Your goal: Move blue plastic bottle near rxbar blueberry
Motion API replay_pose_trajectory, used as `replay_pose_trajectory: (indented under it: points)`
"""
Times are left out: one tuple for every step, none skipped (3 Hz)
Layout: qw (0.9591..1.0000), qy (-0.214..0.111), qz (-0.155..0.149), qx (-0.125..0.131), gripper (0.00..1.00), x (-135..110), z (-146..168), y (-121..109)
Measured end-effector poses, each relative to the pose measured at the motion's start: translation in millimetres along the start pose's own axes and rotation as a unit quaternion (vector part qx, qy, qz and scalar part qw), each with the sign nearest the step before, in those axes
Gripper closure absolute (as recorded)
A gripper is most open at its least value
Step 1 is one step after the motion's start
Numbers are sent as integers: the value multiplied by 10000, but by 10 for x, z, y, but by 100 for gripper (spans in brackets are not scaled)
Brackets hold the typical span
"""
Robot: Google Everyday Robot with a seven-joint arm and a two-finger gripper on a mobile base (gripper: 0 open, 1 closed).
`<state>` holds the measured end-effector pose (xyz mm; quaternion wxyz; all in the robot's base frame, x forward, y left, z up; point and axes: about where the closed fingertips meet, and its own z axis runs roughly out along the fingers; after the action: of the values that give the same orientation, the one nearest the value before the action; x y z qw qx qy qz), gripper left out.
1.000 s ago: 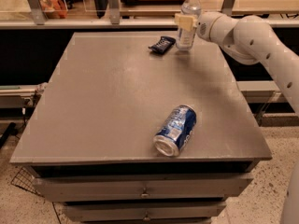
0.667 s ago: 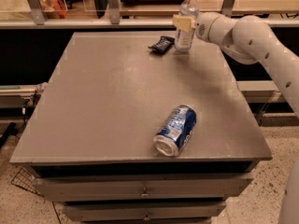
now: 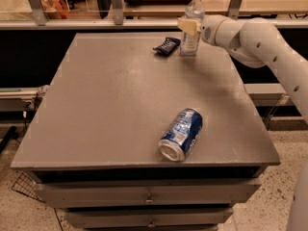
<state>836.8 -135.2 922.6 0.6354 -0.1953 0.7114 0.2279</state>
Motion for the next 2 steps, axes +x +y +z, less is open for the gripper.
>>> replay_pose_trajectory:
  points:
    - [9999,31,12,-110,5,44,-8,43]
    - [9991,79,45,-403,0,42,-98,97]
